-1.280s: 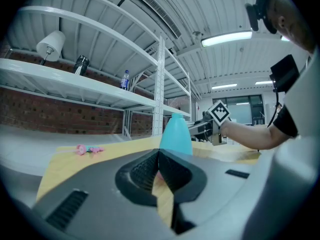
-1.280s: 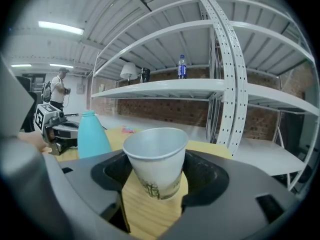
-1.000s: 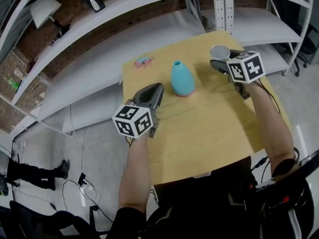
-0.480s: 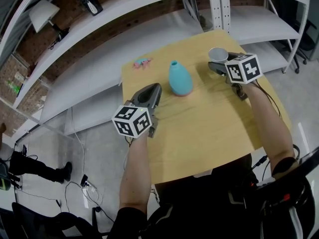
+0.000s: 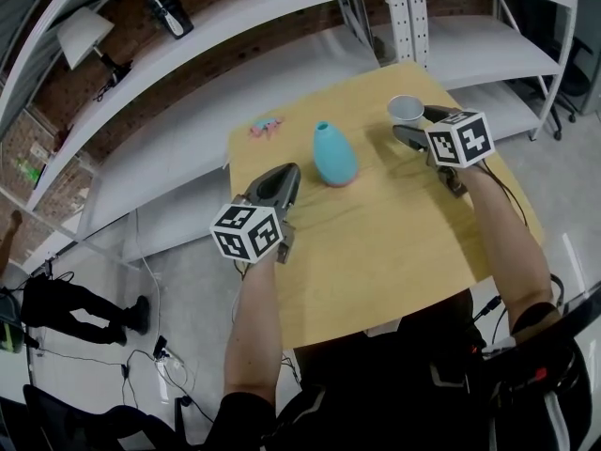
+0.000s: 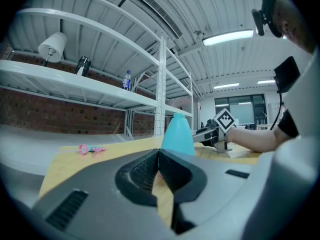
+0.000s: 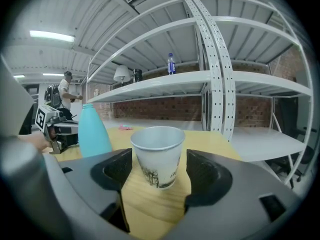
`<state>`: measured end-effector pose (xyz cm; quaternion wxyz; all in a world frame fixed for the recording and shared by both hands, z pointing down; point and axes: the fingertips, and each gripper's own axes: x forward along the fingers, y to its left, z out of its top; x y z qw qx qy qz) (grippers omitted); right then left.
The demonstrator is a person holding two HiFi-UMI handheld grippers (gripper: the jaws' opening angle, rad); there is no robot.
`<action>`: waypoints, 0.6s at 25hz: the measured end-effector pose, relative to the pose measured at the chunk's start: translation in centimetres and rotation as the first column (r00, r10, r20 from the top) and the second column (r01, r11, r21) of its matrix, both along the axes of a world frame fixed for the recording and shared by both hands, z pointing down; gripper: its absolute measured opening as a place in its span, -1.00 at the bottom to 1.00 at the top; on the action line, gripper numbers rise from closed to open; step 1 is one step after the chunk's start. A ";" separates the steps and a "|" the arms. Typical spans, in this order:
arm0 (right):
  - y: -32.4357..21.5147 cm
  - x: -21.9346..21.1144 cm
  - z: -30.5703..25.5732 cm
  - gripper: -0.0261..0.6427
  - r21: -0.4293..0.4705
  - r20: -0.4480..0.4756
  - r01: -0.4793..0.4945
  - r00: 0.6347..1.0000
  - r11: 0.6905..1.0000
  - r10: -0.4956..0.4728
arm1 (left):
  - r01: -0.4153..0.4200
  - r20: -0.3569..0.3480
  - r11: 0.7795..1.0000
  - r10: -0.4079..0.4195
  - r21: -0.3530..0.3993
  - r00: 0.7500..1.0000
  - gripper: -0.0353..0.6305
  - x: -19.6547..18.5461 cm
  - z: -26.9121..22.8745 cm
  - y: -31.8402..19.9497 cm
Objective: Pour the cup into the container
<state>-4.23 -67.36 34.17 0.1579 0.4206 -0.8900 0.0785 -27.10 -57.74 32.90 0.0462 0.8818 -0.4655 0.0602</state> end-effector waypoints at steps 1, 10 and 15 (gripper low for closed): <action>0.4 0.2 -0.1 0.04 -0.005 0.006 0.004 1.000 1.000 -0.004 | 0.001 0.000 1.000 -0.001 0.000 1.000 -0.89 0.0 0.0 0.0; 3.7 2.2 -2.1 0.04 0.033 0.042 -0.020 0.999 0.999 0.018 | -0.015 0.003 1.000 0.015 -0.004 1.000 -0.89 0.5 0.0 0.3; 5.8 2.5 -3.7 -0.40 0.093 0.074 -0.027 0.997 0.995 0.020 | -0.031 0.022 0.999 0.032 -0.032 0.999 -0.89 1.5 0.1 1.8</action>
